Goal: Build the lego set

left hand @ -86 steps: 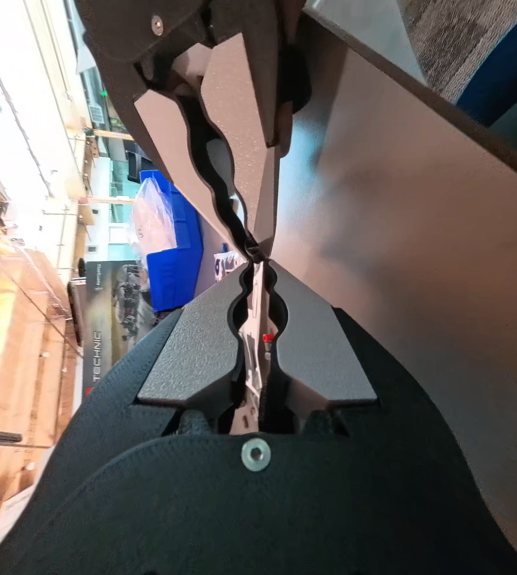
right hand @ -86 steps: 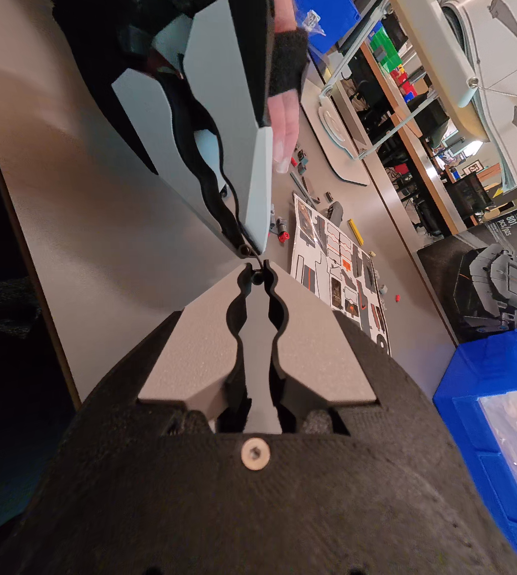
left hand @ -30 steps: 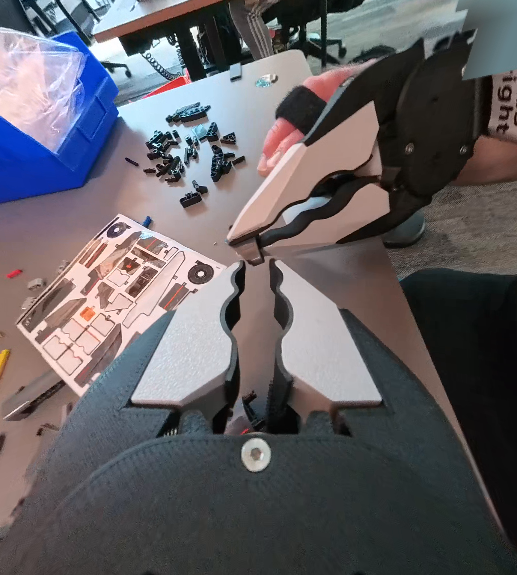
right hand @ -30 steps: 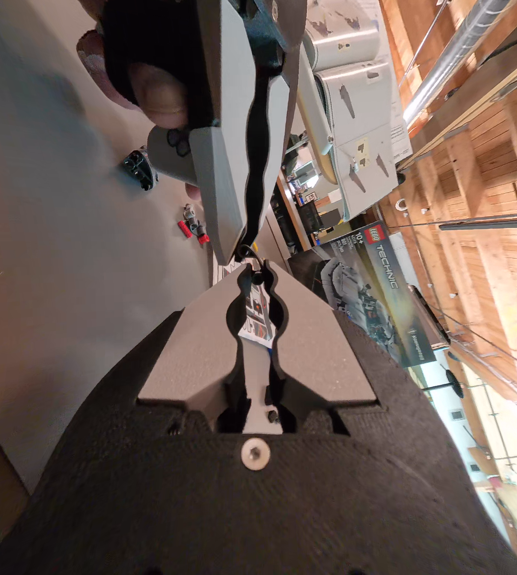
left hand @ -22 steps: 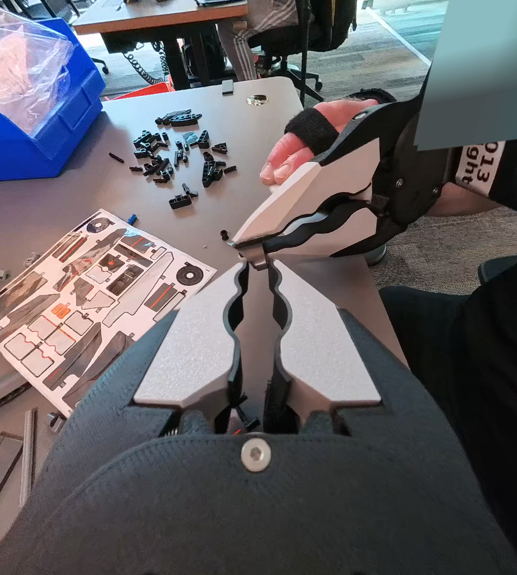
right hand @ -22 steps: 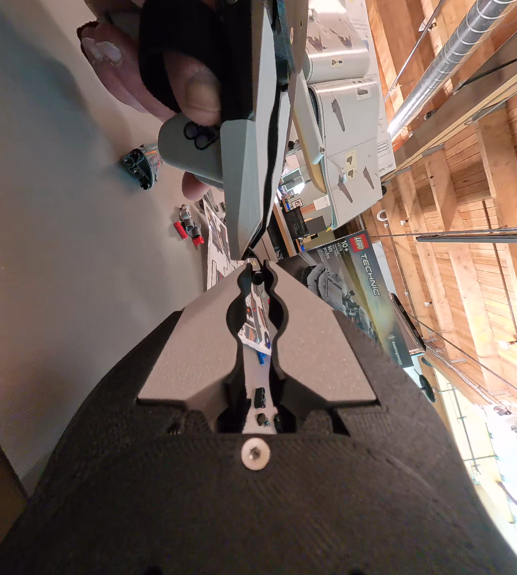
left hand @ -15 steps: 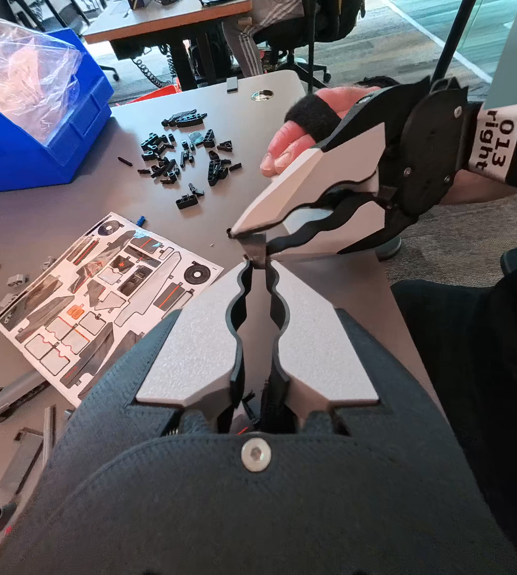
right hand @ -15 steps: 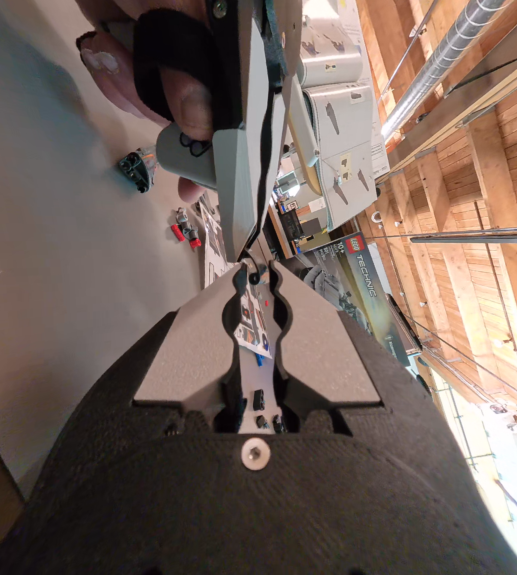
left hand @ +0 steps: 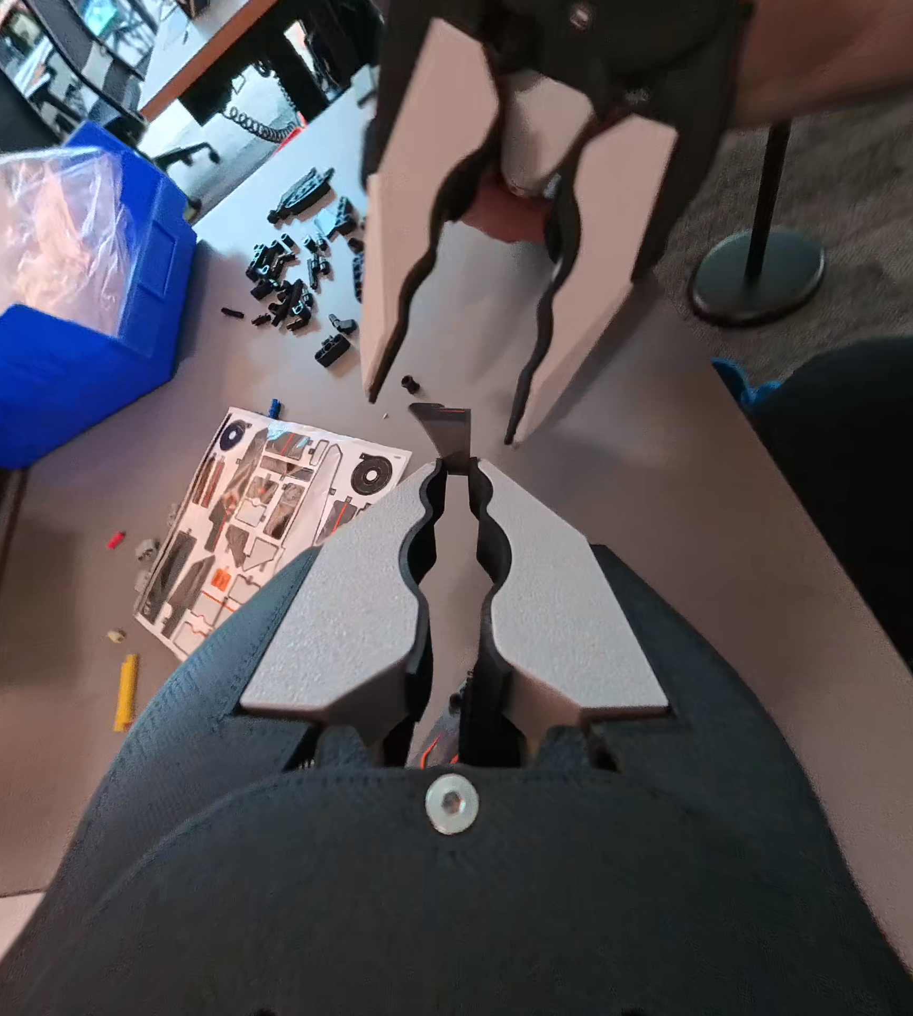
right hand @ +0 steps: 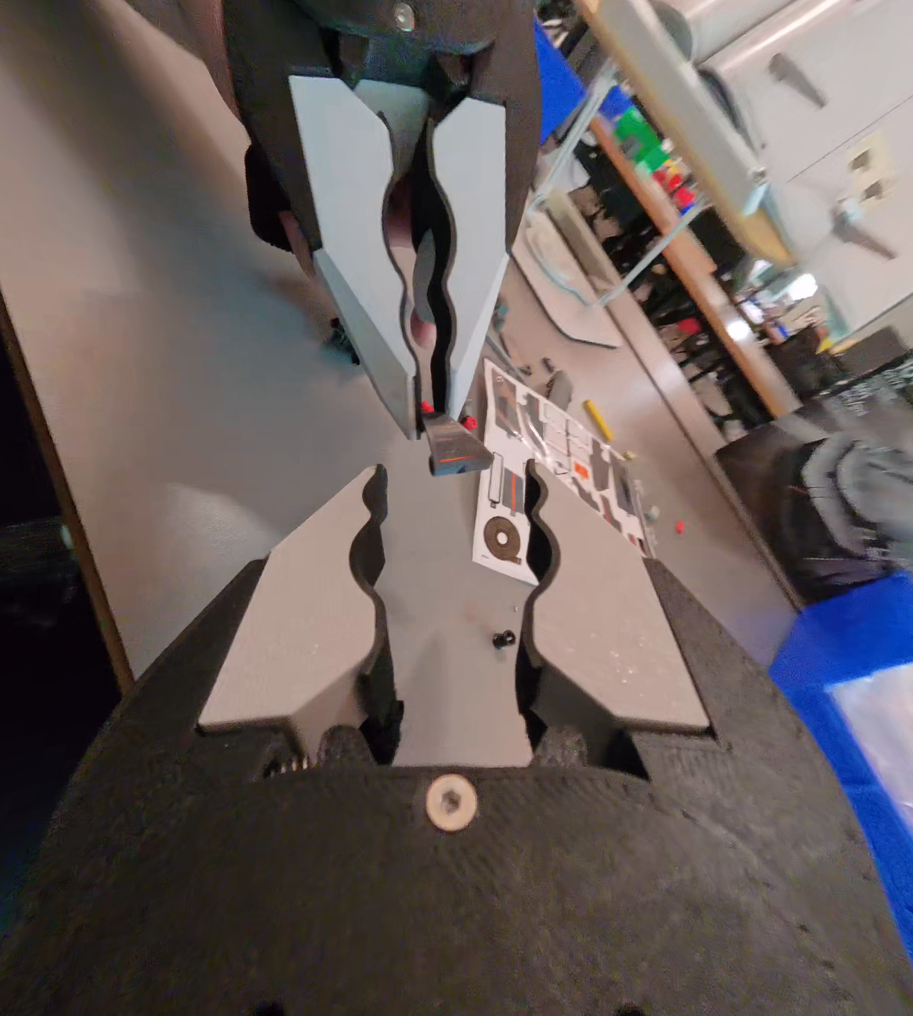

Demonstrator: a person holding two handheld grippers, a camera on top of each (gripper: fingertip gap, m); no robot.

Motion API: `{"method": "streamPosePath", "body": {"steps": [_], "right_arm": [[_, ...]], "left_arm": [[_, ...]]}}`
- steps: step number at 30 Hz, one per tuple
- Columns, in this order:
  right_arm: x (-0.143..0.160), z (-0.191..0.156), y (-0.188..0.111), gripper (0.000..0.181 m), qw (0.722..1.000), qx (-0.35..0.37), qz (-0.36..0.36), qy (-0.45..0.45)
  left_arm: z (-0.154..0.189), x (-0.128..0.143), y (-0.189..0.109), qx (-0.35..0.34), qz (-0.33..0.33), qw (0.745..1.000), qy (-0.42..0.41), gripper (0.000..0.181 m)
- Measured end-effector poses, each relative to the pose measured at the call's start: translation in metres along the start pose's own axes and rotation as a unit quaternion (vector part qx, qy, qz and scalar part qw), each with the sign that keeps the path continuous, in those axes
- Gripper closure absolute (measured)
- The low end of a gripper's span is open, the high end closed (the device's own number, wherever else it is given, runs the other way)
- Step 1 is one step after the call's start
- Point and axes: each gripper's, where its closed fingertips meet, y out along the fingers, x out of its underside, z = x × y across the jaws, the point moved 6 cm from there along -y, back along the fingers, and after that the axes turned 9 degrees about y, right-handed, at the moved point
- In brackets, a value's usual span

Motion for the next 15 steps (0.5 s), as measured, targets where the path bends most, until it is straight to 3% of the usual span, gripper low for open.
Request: {"method": "streamPosePath", "body": {"steps": [4,15], "right_arm": [[-0.006,0.001,-0.002,0.139,0.998,-0.062,-0.015,0.016],[-0.002,-0.012,0.01,0.16,0.989,-0.126,-0.071,0.007]], "left_arm": [[0.009,0.001,0.002,0.009,-0.025,0.998,0.061,0.176],[0.017,0.001,0.001,0.046,-0.009,0.997,0.065,0.176]]}}
